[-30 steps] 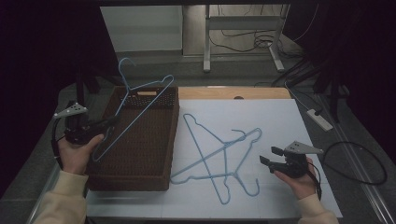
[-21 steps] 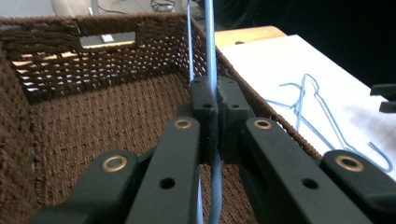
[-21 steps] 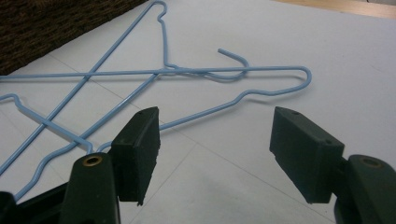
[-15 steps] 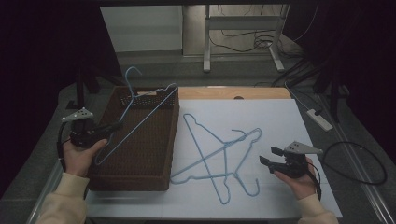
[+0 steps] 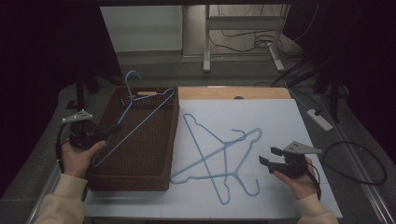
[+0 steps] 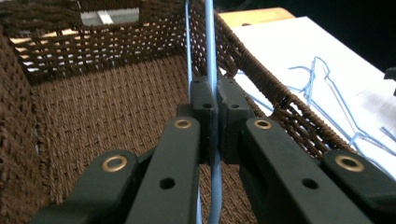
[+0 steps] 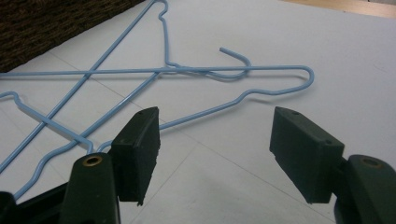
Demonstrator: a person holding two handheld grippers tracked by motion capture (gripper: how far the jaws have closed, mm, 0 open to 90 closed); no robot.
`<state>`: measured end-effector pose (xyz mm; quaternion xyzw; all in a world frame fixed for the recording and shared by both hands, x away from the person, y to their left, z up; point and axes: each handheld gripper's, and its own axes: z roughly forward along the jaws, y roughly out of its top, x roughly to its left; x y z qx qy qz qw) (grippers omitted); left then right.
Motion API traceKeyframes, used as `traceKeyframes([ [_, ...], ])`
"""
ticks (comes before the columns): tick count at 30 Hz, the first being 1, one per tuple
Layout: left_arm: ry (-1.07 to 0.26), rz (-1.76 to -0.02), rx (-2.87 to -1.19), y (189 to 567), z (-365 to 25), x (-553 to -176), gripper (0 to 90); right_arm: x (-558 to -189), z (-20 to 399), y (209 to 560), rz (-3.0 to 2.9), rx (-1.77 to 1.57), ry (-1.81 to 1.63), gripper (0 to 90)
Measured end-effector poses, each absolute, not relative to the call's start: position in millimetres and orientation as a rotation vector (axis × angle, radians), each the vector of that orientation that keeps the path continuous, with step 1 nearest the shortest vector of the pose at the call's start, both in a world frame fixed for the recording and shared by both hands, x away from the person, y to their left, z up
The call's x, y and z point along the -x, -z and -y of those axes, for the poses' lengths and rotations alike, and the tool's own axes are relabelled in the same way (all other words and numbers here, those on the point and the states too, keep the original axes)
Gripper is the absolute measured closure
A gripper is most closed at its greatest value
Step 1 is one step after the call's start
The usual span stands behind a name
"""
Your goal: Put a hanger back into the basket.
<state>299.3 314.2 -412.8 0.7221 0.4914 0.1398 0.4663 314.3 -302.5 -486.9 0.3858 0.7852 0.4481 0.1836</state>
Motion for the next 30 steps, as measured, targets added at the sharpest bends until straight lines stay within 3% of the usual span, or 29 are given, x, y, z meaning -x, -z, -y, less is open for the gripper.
traceKeyframes([
  [10,-0.305,-1.255,-1.856,427.5,-310.5,-310.6,87.2,-314.5,303.0,487.0,-2.217,-1.087,-1.264,34.0],
  [30,-0.355,-1.421,-2.035,446.3,-311.7,-326.8,87.0,-315.5,301.3,488.9,-2.231,-1.09,-1.256,33.8],
])
